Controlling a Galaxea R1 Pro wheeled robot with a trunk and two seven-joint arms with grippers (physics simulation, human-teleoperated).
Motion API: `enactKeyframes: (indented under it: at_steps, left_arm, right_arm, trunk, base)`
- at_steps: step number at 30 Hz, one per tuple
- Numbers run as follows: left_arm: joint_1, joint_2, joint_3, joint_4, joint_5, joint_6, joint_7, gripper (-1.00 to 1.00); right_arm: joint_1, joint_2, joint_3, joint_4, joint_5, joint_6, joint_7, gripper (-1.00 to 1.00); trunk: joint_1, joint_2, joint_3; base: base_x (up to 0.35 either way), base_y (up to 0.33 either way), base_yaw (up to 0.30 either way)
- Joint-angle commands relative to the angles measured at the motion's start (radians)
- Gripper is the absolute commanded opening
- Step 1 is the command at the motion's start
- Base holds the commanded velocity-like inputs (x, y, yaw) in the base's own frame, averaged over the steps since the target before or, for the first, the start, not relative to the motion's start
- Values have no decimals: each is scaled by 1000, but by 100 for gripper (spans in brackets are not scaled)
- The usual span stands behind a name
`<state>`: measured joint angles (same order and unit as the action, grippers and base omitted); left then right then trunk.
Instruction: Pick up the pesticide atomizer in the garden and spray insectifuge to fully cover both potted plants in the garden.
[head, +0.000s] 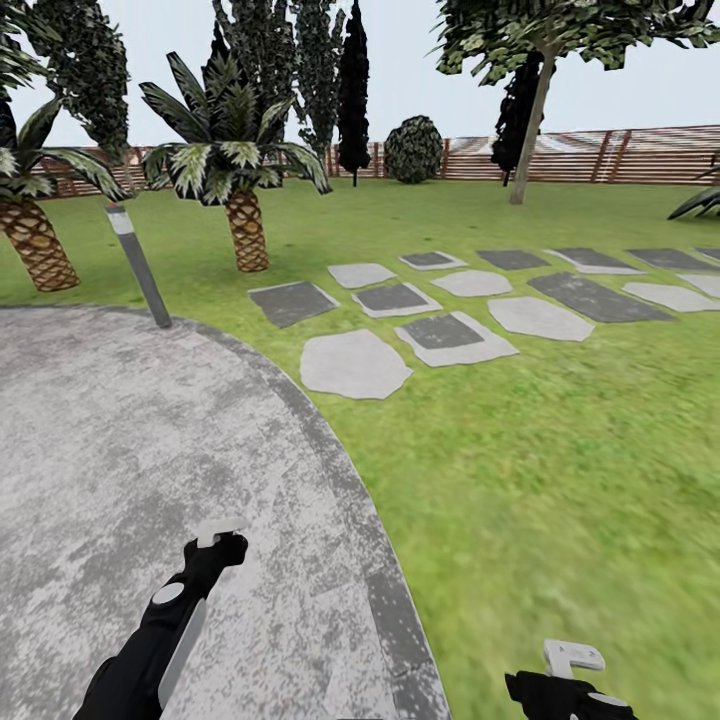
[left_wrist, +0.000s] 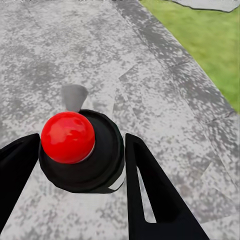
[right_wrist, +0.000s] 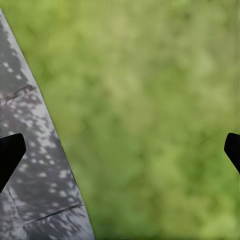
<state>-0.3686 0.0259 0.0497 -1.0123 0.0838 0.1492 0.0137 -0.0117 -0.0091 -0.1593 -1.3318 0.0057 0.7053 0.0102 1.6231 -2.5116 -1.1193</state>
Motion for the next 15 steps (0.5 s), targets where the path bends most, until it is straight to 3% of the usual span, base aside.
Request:
enactKeyframes:
  at_steps: [1, 15]
  left_arm:
    - [0, 0, -1, -1, 9, 6, 2, -100]
    - [0, 0, -1, 0, 10, 6, 2, -100]
  right_arm:
    - [0, 0, 0, -1, 1, 5, 1, 100]
    - [0, 0, 0, -1, 2, 2, 0, 100]
  trunk:
    - [0, 0, 1]
    - [0, 0, 7]
  base:
    - [0, 0, 0]
    - [0, 0, 0]
